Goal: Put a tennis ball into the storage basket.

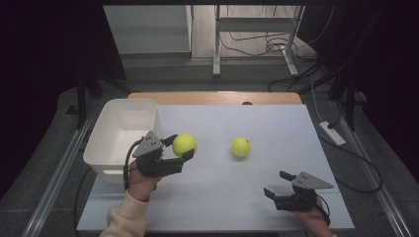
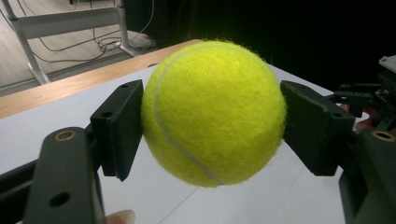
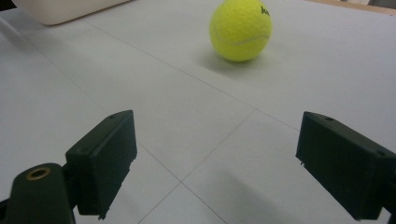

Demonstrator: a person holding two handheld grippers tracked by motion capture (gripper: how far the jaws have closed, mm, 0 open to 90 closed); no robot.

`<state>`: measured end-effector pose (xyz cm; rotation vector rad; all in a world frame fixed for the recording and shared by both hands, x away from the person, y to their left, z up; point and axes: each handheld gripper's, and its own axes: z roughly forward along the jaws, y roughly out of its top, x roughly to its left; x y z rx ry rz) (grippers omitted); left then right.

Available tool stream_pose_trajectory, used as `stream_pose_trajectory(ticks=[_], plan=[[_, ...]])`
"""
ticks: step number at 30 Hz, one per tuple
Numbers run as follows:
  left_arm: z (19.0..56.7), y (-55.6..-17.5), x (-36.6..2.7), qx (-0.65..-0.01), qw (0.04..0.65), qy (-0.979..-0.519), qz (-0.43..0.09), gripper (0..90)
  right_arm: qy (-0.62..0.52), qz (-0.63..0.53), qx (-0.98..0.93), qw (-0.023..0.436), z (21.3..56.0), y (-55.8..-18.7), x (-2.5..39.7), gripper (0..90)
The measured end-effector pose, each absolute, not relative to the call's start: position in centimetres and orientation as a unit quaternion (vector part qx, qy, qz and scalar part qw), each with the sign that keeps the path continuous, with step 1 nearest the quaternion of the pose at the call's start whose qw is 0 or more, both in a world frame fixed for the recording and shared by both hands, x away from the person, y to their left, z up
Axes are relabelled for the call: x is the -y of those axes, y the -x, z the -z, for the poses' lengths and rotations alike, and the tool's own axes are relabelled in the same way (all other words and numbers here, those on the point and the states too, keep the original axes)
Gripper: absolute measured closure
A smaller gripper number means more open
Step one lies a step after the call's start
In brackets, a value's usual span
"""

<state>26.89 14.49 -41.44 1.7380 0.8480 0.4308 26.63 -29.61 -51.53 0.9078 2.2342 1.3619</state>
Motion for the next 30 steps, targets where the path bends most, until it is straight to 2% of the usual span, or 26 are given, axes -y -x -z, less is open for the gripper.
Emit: stream_pose_trajectory(ticks=[30], plan=[[39.6, -25.8, -17.6, -0.364, 0.580, -0.701, -0.199, 27.0, -0.321, -0.482, -0.793, 0.187, 51.6, -26.6, 29.6, 12.1]])
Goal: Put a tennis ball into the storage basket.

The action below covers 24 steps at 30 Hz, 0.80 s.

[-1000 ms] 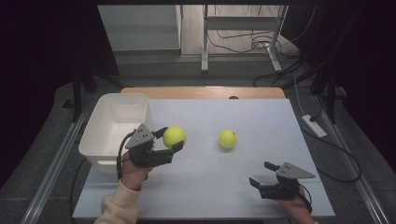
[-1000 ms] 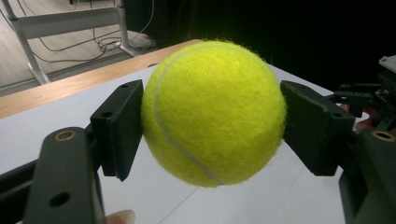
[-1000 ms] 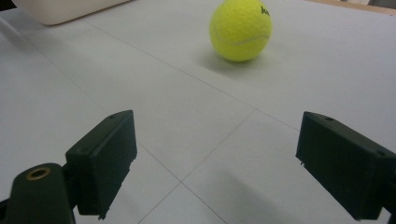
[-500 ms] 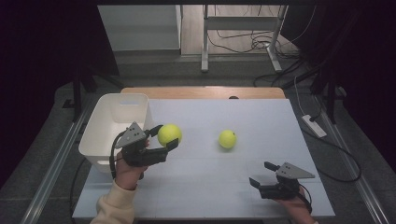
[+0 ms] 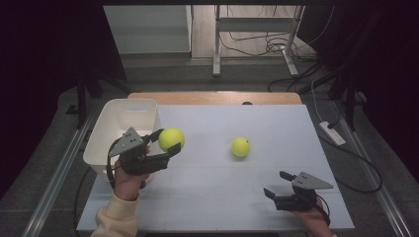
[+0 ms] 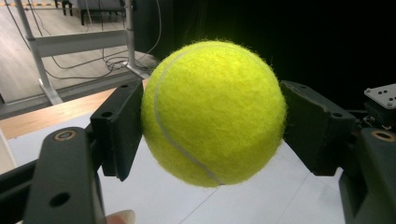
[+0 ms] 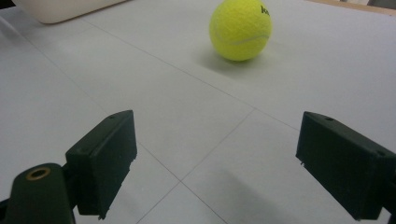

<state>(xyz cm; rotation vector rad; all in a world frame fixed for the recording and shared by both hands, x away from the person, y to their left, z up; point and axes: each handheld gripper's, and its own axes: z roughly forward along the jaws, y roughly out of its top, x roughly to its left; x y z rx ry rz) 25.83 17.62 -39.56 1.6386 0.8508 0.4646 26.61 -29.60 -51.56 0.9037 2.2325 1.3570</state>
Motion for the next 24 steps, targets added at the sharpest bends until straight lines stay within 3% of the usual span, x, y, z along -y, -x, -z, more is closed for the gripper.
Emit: stream_pose_trajectory(ticks=[24], plan=[[39.4, -26.0, -19.3, -0.388, 0.580, -0.682, -0.219, 27.0, -0.318, -0.486, -0.793, 0.185, 51.5, -26.6, 29.6, 12.1]])
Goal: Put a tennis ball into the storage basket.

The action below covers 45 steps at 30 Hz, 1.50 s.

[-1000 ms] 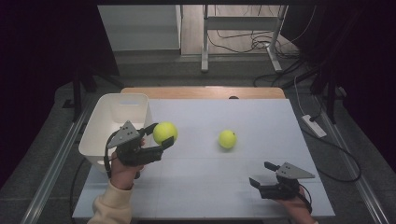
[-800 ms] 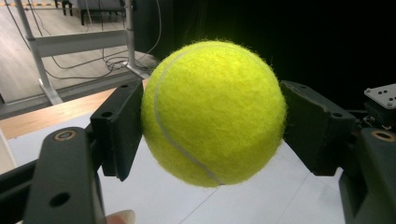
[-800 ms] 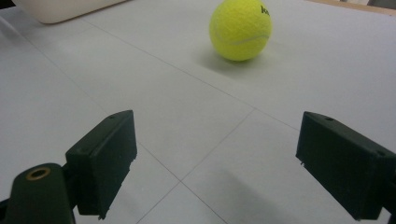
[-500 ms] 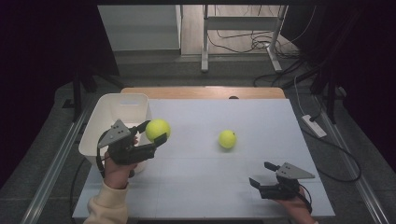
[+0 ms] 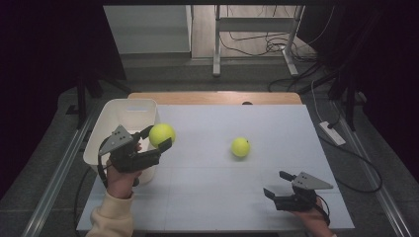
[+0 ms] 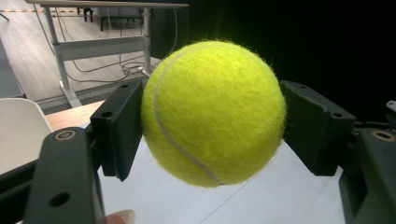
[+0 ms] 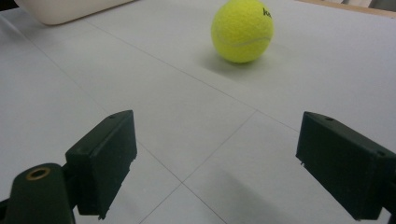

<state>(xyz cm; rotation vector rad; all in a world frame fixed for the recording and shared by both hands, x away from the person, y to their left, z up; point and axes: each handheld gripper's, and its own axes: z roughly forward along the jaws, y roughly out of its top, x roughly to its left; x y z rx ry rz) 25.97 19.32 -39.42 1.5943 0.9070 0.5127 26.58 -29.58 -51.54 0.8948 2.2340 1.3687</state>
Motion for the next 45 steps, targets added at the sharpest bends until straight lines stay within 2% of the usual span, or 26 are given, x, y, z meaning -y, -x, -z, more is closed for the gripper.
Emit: stream_pose_trajectory(ticks=[14, 35, 45], plan=[[38.7, -26.6, -21.2, -0.414, 0.575, -0.665, -0.234, 27.0, -0.321, -0.487, -0.791, 0.187, 51.4, -26.6, 29.7, 12.1], [38.4, -29.2, -22.4, -0.447, 0.536, -0.674, -0.243, 26.9, -0.323, -0.491, -0.787, 0.188, 51.3, -26.5, 29.8, 12.1], [38.2, -30.5, -23.8, -0.468, 0.536, -0.664, -0.231, 26.9, -0.322, -0.494, -0.786, 0.186, 51.3, -26.5, 29.8, 12.1]])
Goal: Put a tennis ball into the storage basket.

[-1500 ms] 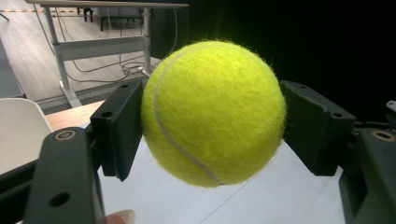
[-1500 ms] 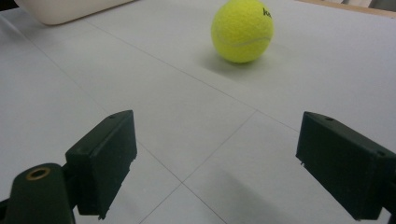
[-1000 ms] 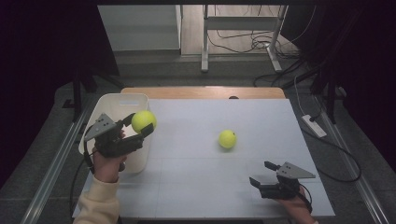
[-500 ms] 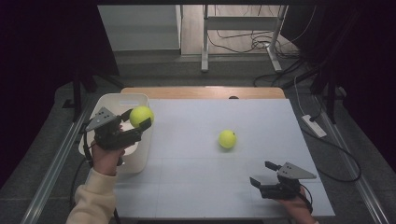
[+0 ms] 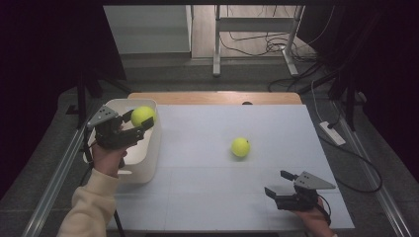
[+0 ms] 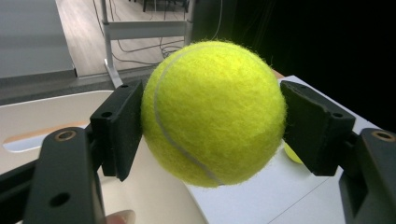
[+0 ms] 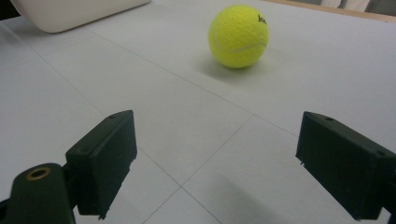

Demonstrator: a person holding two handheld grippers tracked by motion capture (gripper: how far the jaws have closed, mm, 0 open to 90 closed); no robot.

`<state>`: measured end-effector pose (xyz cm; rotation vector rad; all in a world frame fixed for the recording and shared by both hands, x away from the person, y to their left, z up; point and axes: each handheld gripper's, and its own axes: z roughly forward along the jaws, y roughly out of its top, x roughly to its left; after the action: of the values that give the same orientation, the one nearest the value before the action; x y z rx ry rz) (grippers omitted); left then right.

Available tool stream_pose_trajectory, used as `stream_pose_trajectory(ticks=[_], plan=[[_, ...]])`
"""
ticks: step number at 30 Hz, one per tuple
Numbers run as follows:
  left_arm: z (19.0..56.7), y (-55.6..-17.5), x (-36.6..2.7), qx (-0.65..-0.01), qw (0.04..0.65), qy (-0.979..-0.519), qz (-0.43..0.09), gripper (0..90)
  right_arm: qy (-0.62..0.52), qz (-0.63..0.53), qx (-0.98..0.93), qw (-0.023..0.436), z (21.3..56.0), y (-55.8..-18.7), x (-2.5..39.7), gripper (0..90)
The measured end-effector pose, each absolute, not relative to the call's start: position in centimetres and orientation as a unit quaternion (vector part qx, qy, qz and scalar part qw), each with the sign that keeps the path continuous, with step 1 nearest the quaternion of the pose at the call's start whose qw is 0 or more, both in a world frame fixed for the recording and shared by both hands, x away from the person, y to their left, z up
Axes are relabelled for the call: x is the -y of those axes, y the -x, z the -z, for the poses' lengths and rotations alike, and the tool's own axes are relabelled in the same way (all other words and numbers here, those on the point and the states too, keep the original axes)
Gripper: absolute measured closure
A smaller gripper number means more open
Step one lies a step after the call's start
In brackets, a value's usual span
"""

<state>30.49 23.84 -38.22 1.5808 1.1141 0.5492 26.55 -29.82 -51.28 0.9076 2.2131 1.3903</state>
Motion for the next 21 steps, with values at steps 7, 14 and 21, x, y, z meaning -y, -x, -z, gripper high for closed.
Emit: stream_pose_trajectory(ticks=[7, 14, 21], plan=[[38.2, -30.9, -24.6, -0.478, 0.533, -0.660, -0.229, 26.9, -0.323, -0.493, -0.786, 0.186, 51.3, -26.5, 29.8, 12.1], [38.1, -31.5, -25.4, -0.489, 0.528, -0.656, -0.228, 26.9, -0.323, -0.492, -0.787, 0.185, 51.3, -26.6, 29.8, 12.1], [38.2, -32.1, -25.9, -0.500, 0.520, -0.654, -0.229, 26.9, -0.324, -0.492, -0.787, 0.186, 51.3, -26.6, 29.8, 12.1]])
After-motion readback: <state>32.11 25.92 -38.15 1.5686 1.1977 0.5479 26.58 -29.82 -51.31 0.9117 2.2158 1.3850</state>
